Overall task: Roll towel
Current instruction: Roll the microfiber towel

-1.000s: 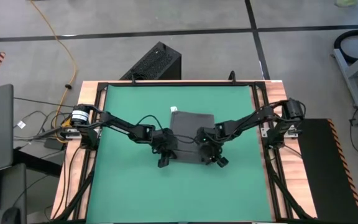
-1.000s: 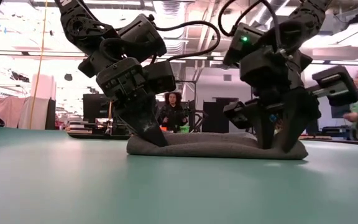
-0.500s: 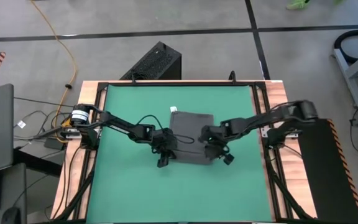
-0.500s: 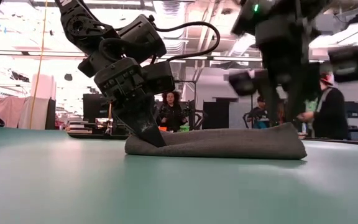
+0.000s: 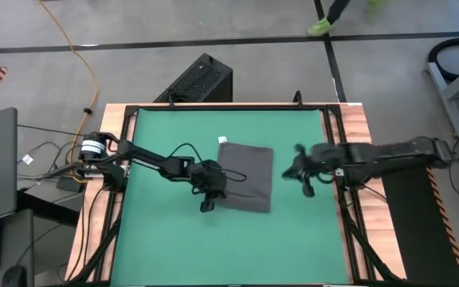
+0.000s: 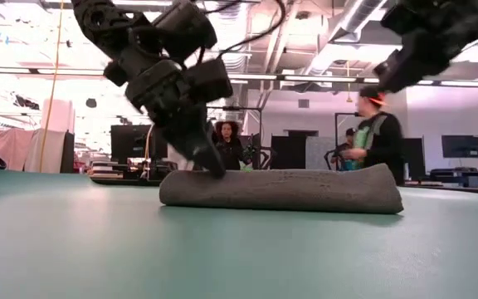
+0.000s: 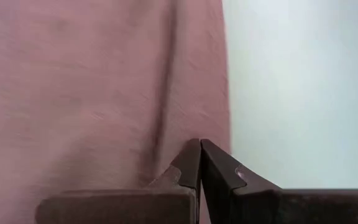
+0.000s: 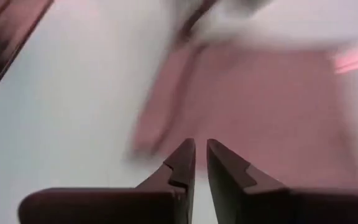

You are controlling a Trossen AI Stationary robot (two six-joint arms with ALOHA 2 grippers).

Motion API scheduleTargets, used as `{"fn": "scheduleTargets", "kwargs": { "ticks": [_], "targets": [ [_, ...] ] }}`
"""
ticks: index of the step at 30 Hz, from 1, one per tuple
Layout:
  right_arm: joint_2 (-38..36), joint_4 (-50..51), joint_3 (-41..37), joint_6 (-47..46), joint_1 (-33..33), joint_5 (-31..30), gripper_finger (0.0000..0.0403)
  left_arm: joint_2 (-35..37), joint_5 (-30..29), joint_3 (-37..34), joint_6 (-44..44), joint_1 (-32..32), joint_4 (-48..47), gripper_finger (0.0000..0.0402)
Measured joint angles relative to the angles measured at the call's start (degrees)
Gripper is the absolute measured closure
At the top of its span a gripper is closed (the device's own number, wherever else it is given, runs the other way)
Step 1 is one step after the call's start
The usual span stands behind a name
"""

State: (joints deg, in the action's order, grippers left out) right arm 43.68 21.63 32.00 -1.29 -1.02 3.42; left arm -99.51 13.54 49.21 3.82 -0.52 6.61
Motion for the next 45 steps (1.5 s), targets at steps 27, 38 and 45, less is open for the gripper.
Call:
{"fn": "scheduleTargets", "kwargs": {
  "ticks": [27, 38, 45],
  "targets": [
    [19.47, -27.27, -5.98, 32.11, -13.54, 2.53, 0.0197, 6.83, -8.94, 0.24, 4.86, -2.21, 1.87, 0.0402],
    [34.58, -29.29, -0.08, 38.67, -16.3, 2.19, 0.0179, 5.65, -13.97, 0.19, 0.31, -0.44, 2.17, 0.0402],
    [42.18, -29.14, 3.33, 32.53, -16.29, -4.63, 0.0179, 5.69, -10.88, 0.22, 1.8, -1.44, 4.65, 0.0402]
  ]
}}
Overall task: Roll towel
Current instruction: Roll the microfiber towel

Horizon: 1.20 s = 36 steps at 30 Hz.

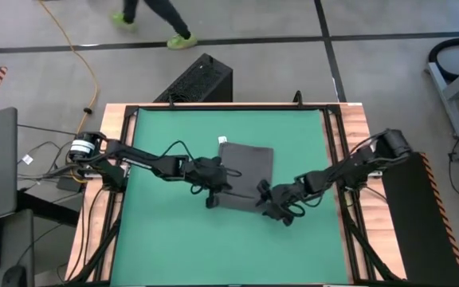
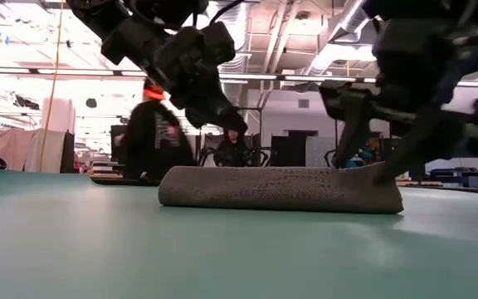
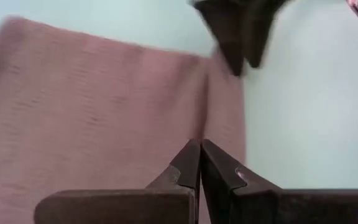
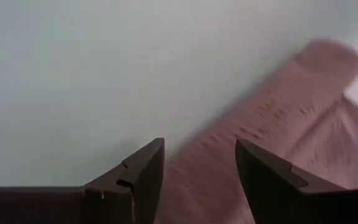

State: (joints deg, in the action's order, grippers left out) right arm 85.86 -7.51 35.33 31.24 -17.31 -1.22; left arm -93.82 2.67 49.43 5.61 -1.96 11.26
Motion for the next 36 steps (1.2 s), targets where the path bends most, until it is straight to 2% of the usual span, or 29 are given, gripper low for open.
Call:
{"fn": "scheduleTargets", "kwargs": {
  "ticks": [7, 15, 19, 21, 23, 27, 36],
  "targets": [
    [1.8, 2.33, 0.24, -4.17, 0.56, 0.02, 0.0179, 0.0, 0.84, -0.02, -0.59, -1.49, -0.97, 0.0402],
    [6.2, 1.26, -0.17, -7.0, 1.04, 3.07, 0.0179, -0.06, 3.38, -0.02, -1.87, -3.26, 4.8, 0.0402],
    [7.15, -0.87, -0.22, -7.05, 1.0, 4.1, 0.0179, -3.68, 9.59, -0.13, -3.58, -2.6, 5.41, 0.0401],
    [7.15, -1.06, -0.17, -7.52, 1.02, 4.4, 0.0179, -5.95, 11.72, -0.02, -2.73, -2.5, 9.08, 0.0402],
    [7.17, -1.46, -0.2, -8.55, 1.29, 4.42, 0.0179, -7.58, 11.06, 0.0, -3.36, -2.97, 10.6, 0.0402],
    [7.22, -2.9, -0.2, -9.81, 1.35, 4.53, 0.0179, -11.12, 4.68, -0.08, -6.54, -3.56, 12.07, 0.0402],
    [7.44, -6.03, -0.33, -10.03, 1.19, 4.01, 0.0179, -16.5, 2.72, 0.11, -4.05, -2.91, 12.86, 0.0402]
  ]
}}
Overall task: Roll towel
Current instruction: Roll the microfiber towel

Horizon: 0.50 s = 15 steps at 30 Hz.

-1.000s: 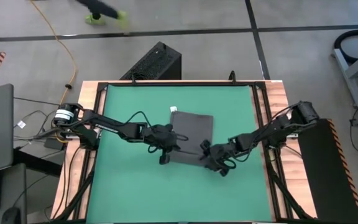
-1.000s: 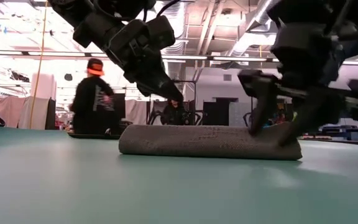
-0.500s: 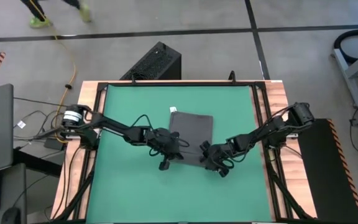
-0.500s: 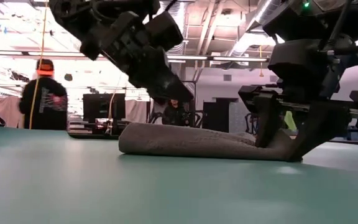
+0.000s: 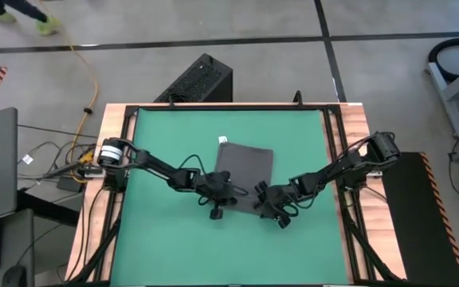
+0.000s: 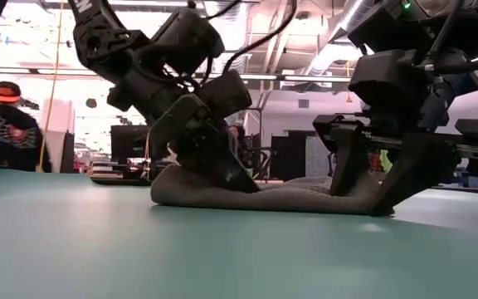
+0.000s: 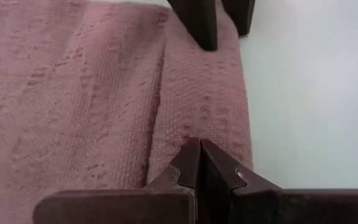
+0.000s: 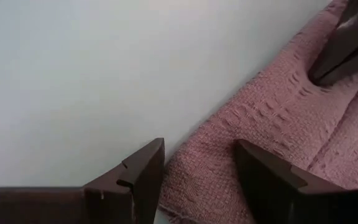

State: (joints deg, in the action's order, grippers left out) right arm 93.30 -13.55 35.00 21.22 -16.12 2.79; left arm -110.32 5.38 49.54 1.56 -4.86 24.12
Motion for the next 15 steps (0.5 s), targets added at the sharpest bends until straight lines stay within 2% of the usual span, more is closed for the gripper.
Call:
{"fn": "scheduleTargets", "kwargs": {
  "ticks": [8, 15],
  "targets": [
    [-4.2, 1.01, 0.33, 0.25, -1.44, -4.85, 0.0179, -0.3, 1.54, 0.02, 1.76, 0.14, -4.02, 0.0401],
    [-2.35, 4.08, 0.28, 0.21, -2.26, -6.03, 0.0179, -0.3, 3.42, 0.05, 3.58, 0.96, -4.53, 0.0401]
  ]
}}
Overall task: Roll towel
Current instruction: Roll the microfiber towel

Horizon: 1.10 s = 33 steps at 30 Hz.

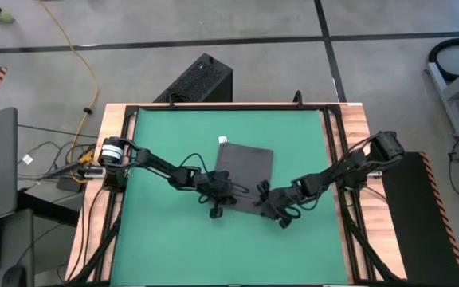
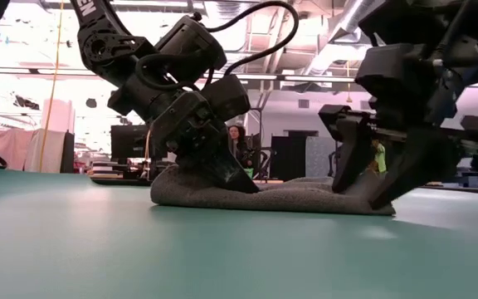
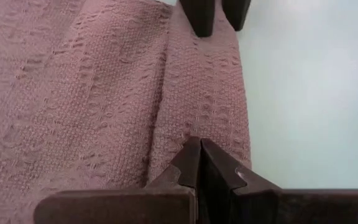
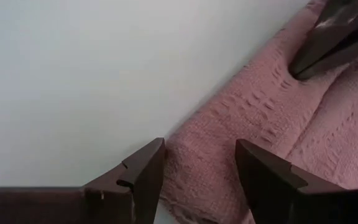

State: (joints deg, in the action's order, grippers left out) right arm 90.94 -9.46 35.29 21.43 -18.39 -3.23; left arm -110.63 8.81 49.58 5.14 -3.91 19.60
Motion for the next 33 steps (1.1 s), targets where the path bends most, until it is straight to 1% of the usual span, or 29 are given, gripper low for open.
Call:
{"fn": "scheduleTargets", "kwargs": {
  "ticks": [3, 9, 14, 27, 30, 33],
  "targets": [
    [1.35, 1.32, 0.13, -1.72, -0.26, -3.05, 0.0179, 0.0, 0.34, 0.0, 1.12, 0.48, -0.2, 0.0401],
    [1.89, 4.75, 0.33, -8.28, -0.82, -3.9, 0.0179, 0.0, 1.32, -0.02, 1.37, 0.88, -0.56, 0.0401],
    [1.83, 6.89, 0.32, -10.36, -2.71, -4.92, 0.0179, 0.0, 1.32, -0.07, 1.36, 0.93, -0.83, 0.0401],
    [2.02, 10.17, 0.15, -9.35, -5.05, -7.06, 0.0179, -0.02, 1.35, -0.11, 1.45, 0.95, -1.03, 0.0401],
    [2.73, 9.88, 0.11, -8.33, -5.17, -9.43, 0.0179, -0.04, 1.37, -0.12, 1.42, 0.95, -1.03, 0.0401],
    [3.41, 9.21, 0.07, -7.62, -4.98, -13.03, 0.018, -0.04, 1.65, -0.13, 1.08, 0.97, -1.05, 0.0401]
  ]
}}
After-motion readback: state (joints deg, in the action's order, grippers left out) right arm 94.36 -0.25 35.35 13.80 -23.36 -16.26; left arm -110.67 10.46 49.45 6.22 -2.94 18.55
